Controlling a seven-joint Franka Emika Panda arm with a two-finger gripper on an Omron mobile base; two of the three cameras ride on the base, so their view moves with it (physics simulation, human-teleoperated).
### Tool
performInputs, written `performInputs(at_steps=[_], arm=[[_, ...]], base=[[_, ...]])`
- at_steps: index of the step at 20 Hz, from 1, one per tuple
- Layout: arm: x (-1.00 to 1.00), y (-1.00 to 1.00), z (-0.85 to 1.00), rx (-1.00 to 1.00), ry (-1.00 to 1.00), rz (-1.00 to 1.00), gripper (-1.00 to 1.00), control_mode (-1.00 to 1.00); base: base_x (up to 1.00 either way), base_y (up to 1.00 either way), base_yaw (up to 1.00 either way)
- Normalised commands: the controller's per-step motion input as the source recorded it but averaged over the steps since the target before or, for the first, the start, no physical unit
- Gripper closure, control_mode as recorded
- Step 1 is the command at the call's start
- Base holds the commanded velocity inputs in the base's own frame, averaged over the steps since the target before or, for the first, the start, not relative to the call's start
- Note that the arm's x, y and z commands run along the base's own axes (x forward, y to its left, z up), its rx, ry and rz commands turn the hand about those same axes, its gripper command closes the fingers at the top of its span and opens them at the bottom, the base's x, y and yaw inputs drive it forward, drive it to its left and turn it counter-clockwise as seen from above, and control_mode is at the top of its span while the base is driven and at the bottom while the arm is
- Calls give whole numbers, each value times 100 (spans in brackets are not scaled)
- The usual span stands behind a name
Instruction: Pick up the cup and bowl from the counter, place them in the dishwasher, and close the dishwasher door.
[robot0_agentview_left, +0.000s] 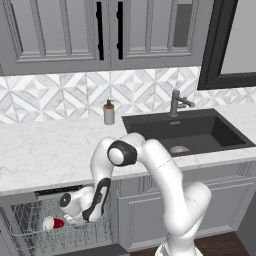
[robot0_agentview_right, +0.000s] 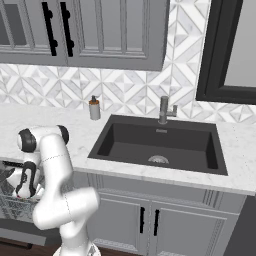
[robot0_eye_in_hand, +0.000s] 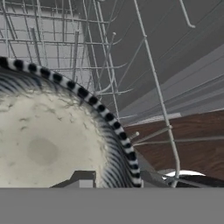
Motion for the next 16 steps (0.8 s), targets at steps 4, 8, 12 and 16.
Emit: performInputs(at_steps=[4,8,12,16], arm=[[2,0,-15,0,0,2,100,-100],[0,0,0,0,0,2,100,-100],[0,0,0,0,0,0,-100,-100],[0,0,0,0,0,0,-100,-100]], base=[[0,0,0],[0,0,0],[0,0,0],[0,0,0]])
